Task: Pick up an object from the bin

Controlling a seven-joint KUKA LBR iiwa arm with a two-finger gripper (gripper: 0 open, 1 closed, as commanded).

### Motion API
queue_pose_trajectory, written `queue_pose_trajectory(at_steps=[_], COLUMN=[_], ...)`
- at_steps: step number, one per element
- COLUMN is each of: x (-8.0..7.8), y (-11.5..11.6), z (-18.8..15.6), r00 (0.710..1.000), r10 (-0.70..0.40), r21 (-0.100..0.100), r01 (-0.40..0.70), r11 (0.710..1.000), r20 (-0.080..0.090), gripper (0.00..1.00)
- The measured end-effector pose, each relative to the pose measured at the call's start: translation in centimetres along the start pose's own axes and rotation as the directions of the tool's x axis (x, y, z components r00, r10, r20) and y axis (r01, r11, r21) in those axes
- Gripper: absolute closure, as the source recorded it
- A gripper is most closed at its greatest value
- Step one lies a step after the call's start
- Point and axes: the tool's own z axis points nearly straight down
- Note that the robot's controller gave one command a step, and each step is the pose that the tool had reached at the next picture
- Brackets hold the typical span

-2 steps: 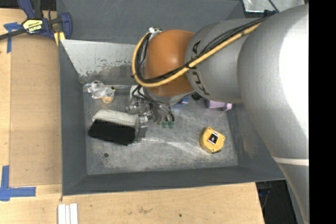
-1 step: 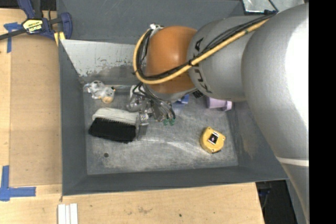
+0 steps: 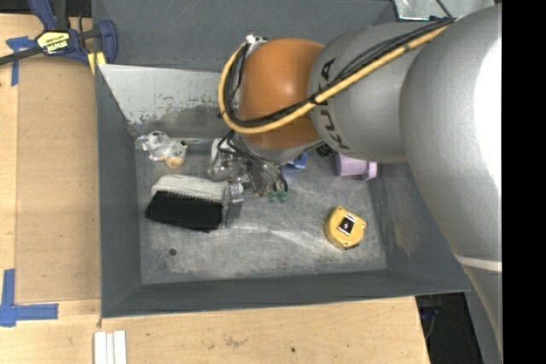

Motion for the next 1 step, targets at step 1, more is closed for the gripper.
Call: queue_pose_trajectory(at_steps=[1], x=[0.08], y=[-0.01], z=[-2.02], r00=[1.000], r10=[0.000], r21=[0.000], r01=[0.000], r11=[1.000], r20=[-0.003], gripper=[1.00])
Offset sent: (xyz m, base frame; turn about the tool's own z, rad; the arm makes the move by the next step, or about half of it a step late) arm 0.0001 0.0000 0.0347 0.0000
